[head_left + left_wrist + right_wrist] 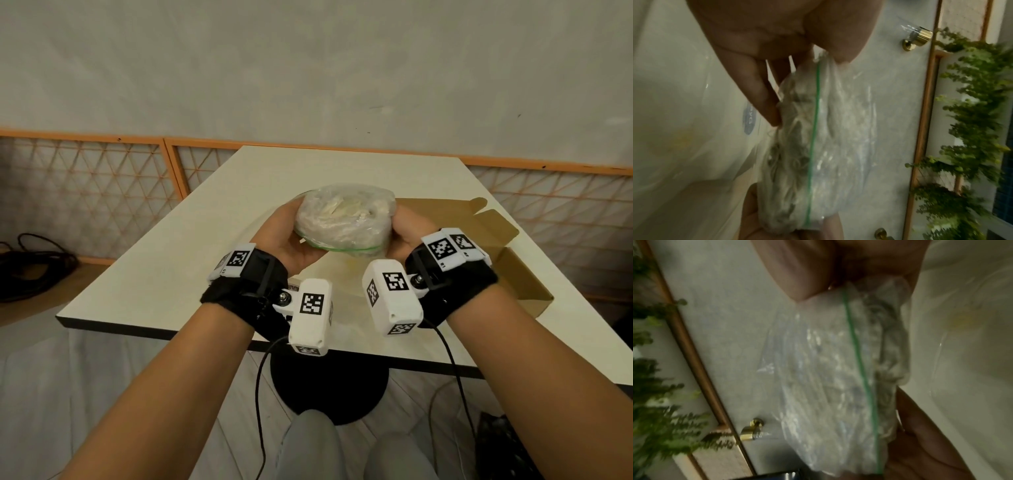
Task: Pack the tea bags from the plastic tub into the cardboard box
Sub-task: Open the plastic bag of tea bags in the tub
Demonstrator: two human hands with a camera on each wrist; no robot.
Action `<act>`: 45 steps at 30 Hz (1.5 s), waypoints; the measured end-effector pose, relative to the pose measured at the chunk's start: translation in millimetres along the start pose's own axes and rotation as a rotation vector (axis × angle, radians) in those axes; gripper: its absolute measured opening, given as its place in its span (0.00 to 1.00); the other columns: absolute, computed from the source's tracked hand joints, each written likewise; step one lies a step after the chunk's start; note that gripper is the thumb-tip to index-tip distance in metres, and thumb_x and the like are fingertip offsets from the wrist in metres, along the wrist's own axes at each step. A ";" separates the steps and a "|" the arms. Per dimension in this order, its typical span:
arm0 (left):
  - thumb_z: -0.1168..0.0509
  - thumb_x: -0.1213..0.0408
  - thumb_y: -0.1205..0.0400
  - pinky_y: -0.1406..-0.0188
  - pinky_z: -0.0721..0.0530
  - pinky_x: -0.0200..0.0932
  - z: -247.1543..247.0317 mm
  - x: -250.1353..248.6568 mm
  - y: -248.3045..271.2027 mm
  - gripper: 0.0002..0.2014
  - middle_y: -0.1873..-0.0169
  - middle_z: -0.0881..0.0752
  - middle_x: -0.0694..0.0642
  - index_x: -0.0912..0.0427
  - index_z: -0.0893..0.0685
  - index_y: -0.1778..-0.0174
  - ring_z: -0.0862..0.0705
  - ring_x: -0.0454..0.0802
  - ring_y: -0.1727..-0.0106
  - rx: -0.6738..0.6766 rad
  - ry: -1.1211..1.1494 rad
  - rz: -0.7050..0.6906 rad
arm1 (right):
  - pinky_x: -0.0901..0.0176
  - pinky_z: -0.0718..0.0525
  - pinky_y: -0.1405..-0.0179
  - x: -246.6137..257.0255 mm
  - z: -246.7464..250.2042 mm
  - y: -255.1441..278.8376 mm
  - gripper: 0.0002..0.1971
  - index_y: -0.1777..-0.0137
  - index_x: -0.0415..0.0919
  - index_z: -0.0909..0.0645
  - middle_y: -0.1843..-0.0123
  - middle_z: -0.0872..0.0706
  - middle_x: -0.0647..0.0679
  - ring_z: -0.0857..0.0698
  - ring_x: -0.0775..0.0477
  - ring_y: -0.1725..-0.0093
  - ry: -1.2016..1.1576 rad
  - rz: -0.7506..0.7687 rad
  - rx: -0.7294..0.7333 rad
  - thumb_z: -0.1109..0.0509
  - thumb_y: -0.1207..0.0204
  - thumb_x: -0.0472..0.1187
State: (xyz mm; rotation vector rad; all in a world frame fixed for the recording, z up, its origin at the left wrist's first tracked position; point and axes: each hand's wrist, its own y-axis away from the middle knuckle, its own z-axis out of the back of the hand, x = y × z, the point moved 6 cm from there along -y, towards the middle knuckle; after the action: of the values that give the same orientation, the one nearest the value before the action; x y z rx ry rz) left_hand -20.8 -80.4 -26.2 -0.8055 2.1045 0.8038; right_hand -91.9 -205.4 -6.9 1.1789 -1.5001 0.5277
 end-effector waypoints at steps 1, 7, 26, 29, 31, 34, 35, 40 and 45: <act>0.31 0.57 0.22 0.54 0.11 0.51 -0.1 -2.0 1.2 0.13 0.43 0.13 0.57 0.55 0.13 0.43 0.13 0.56 0.45 0.012 -0.014 -0.015 | 0.59 0.11 0.62 0.5 0.7 -0.7 0.14 0.36 0.38 0.23 0.70 0.11 0.48 0.13 0.47 0.62 0.012 0.001 -0.003 0.46 0.17 0.35; 0.32 0.60 0.21 0.42 0.15 0.58 6.7 -11.0 0.7 0.19 0.34 0.17 0.60 0.59 0.17 0.34 0.15 0.59 0.38 0.053 0.081 -0.055 | 0.52 0.13 0.52 6.6 9.9 6.5 0.12 0.46 0.37 0.18 0.55 0.14 0.43 0.14 0.45 0.54 -0.071 0.031 -0.101 0.30 0.24 0.44; 0.40 0.68 0.18 0.65 0.11 0.56 12.2 -4.2 13.0 0.09 0.57 0.11 0.61 0.67 0.15 0.54 0.10 0.58 0.58 -0.117 0.305 0.037 | 0.68 0.16 0.71 -18.1 -2.9 8.2 0.10 0.58 0.39 0.24 0.62 0.20 0.45 0.21 0.53 0.66 -0.282 0.006 0.091 0.42 0.18 0.29; 0.45 0.69 0.16 0.67 0.11 0.50 14.5 -2.4 11.7 0.12 0.61 0.10 0.59 0.66 0.15 0.53 0.10 0.56 0.66 -0.103 0.240 0.018 | 0.60 0.12 0.62 -20.5 -0.1 10.0 0.11 0.47 0.38 0.24 0.57 0.19 0.42 0.18 0.48 0.60 -0.006 0.007 0.043 0.43 0.21 0.23; 0.44 0.66 0.16 0.57 0.11 0.47 16.3 -7.0 10.2 0.13 0.50 0.10 0.58 0.63 0.15 0.44 0.10 0.55 0.52 -0.083 0.150 -0.011 | 0.51 0.14 0.46 -8.6 10.0 10.4 0.21 0.33 0.39 0.28 0.43 0.18 0.42 0.17 0.43 0.47 0.382 0.157 -0.072 0.37 0.24 0.23; 0.41 0.61 0.17 0.46 0.15 0.46 4.2 -16.1 11.6 0.14 0.47 0.11 0.57 0.61 0.14 0.43 0.12 0.54 0.47 0.002 0.023 -0.010 | 0.67 0.23 0.47 32.9 15.5 31.1 0.20 0.34 0.53 0.28 0.37 0.23 0.55 0.23 0.55 0.39 0.564 0.528 -0.172 0.34 0.23 0.34; 0.40 0.61 0.17 0.51 0.13 0.43 0.3 -19.0 12.4 0.12 0.52 0.11 0.56 0.60 0.14 0.47 0.11 0.53 0.53 0.020 -0.014 -0.006 | 0.71 0.25 0.48 43.2 9.5 36.8 0.17 0.36 0.56 0.26 0.36 0.22 0.57 0.22 0.57 0.40 0.620 0.607 -0.130 0.33 0.22 0.40; 0.33 0.51 0.23 0.54 0.12 0.45 -9.8 -21.7 19.4 0.23 0.48 0.12 0.59 0.66 0.17 0.40 0.11 0.57 0.51 0.079 -0.048 0.051 | 0.63 0.18 0.56 51.9 -11.7 28.2 0.08 0.51 0.52 0.14 0.58 0.16 0.54 0.19 0.55 0.65 0.803 0.619 0.017 0.26 0.28 0.50; 0.29 0.58 0.23 0.42 0.14 0.50 -5.1 -12.0 9.4 0.24 0.42 0.12 0.59 0.66 0.19 0.34 0.13 0.56 0.41 0.048 -0.090 -0.138 | 0.65 0.19 0.63 52.4 -3.4 17.3 0.05 0.60 0.46 0.17 0.65 0.16 0.51 0.18 0.59 0.68 0.638 0.569 -0.019 0.26 0.27 0.45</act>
State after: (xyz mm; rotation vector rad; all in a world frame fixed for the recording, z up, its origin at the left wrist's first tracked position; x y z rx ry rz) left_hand -23.4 -75.1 -11.2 -0.8627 1.9586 0.7009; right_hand -100.4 -215.8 46.7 0.4662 -1.2466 1.1465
